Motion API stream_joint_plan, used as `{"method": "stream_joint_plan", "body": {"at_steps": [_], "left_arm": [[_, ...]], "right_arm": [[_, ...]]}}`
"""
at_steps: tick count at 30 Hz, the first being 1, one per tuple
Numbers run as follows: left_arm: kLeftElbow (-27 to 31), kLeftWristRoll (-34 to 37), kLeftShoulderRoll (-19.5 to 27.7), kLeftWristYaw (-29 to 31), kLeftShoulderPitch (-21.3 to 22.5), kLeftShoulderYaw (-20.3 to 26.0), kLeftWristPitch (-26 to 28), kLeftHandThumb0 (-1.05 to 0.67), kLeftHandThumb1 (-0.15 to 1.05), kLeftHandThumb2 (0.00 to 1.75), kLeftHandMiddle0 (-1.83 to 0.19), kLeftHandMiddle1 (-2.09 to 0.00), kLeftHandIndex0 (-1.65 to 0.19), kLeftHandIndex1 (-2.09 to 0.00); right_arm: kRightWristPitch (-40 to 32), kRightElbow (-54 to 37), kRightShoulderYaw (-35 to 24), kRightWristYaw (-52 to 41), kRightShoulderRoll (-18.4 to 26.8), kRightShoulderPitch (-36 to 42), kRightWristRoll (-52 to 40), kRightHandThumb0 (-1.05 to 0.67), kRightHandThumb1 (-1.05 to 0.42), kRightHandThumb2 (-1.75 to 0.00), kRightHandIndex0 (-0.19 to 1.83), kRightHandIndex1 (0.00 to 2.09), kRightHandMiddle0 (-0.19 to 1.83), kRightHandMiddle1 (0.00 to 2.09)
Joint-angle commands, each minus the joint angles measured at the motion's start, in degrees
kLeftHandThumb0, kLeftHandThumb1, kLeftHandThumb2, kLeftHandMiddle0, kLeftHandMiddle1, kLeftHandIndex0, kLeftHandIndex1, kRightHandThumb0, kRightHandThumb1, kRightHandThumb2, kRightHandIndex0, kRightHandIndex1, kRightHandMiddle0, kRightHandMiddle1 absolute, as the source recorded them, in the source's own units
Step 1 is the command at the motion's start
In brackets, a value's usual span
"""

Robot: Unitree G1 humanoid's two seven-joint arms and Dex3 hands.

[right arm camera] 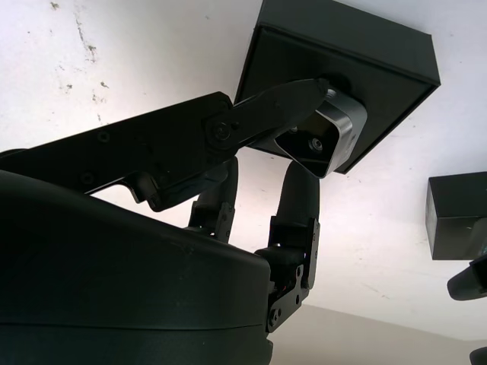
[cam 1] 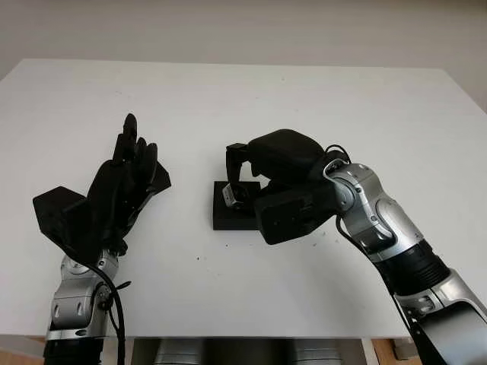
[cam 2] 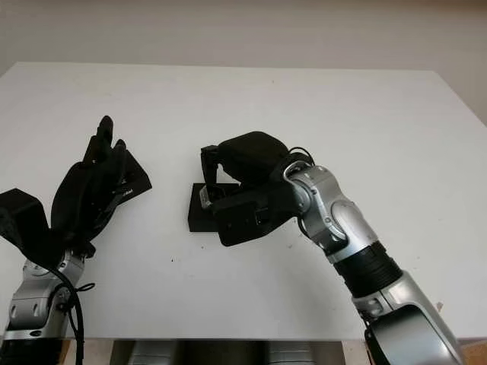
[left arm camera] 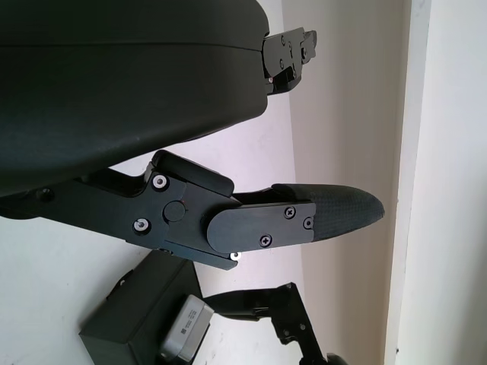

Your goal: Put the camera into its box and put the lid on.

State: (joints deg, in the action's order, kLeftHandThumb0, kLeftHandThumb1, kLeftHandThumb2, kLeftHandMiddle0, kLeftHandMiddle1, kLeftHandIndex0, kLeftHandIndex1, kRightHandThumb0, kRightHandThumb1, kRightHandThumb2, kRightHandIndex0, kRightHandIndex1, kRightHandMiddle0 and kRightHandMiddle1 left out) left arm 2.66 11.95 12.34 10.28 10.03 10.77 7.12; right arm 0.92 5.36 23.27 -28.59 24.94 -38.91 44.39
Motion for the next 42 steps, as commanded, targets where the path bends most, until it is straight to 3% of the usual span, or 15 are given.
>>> {"method": "stream_joint_plan", "body": {"at_steps": [1, 10, 13, 23, 31, 38, 42], "left_arm": [[1.1, -0.4, -0.3, -0.1, -0.5, -0.5, -0.4, -0.79, 1.05, 0.50, 0.19, 0.00, 0.19, 0.00], [1.8, -0.3, -0.9, -0.2, -0.9, -0.9, 0.4, -0.79, 1.05, 0.52, 0.19, 0.00, 0.19, 0.00], [1.5, -0.7, -1.1, -0.3, -1.0, -1.0, -0.4, -0.79, 1.05, 0.52, 0.19, 0.00, 0.19, 0.00], [1.2, -0.7, -1.5, -0.1, -1.3, -1.2, -0.8, -0.78, 1.05, 0.52, 0.19, 0.00, 0.19, 0.00], [1.1, -0.5, -2.2, -0.3, -1.3, -1.1, -0.8, -0.76, 1.05, 0.51, 0.19, 0.00, 0.19, 0.00], [0.8, -0.5, -2.1, -0.1, -1.4, -0.9, -1.5, -0.77, 1.05, 0.51, 0.19, 0.00, 0.19, 0.00], [1.2, -0.6, -1.9, -0.1, -1.4, -1.0, -1.1, -0.77, 1.05, 0.52, 0.19, 0.00, 0.19, 0.00]], "right_arm": [[0.1, -0.5, -0.3, 0.5, 2.1, 0.1, 1.2, -0.42, -1.05, -0.08, 0.43, 1.12, 0.38, 2.09], [1.5, -5.2, 0.1, 1.5, 4.0, 1.4, 5.5, -0.47, -1.05, -0.17, 0.40, 1.18, 0.36, 1.87], [1.5, -6.9, 0.1, 1.0, 4.5, 2.3, 6.2, -0.48, -1.05, -0.25, 0.33, 1.29, 0.35, 1.87], [3.1, -7.6, 0.4, 6.2, 5.3, 3.4, 11.7, -0.45, -1.05, -0.19, 0.39, 1.30, 0.38, 1.86], [2.7, -5.6, -0.4, 5.5, 4.2, 3.1, 8.7, -0.43, -1.05, -0.20, 0.37, 1.35, 0.37, 1.82], [4.0, -4.0, -0.4, 5.7, 3.2, 3.0, 5.2, -0.51, -1.05, -0.26, 0.33, 1.37, 0.35, 1.91], [4.7, -3.3, 0.0, 6.1, 2.7, 2.8, 4.6, -0.53, -1.05, -0.24, 0.34, 1.49, 0.37, 1.93]]}}
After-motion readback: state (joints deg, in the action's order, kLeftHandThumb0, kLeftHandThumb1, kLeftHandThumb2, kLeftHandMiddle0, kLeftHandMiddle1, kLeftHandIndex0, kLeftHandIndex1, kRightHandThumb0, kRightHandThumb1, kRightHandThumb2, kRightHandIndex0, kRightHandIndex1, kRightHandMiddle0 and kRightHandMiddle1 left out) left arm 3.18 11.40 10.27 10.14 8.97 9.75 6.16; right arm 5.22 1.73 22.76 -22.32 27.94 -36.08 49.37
